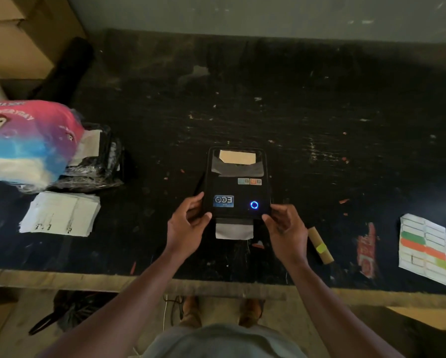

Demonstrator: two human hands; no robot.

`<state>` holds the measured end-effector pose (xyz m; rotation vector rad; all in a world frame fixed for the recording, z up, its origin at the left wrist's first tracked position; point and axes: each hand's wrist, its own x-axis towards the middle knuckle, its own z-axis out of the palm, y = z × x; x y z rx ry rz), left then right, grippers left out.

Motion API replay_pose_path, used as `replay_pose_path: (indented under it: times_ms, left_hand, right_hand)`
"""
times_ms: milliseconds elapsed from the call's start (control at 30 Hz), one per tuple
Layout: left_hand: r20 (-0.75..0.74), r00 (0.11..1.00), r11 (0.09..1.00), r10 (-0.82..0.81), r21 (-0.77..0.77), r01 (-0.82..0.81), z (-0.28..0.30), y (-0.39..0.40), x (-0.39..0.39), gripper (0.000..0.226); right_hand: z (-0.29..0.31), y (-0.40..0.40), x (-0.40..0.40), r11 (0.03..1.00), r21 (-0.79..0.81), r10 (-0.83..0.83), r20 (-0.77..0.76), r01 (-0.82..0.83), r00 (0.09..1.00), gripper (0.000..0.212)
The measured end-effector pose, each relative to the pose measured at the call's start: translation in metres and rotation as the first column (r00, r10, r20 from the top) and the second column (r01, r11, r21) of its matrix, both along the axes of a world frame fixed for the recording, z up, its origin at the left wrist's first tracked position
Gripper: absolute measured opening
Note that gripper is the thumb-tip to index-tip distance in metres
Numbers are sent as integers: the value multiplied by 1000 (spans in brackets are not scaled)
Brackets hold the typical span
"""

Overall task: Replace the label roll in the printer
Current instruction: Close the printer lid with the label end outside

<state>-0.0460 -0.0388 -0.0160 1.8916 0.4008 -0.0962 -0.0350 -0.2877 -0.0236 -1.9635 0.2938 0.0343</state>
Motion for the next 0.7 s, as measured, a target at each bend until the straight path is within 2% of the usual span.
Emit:
replay_pose_path:
  times_ms: [700]
  left_hand:
    - [32,999,999,4,35,-5,-10,1,0,60]
  right_hand:
    - [-7,1,-2,1000,-12,-7,63,8,998,34]
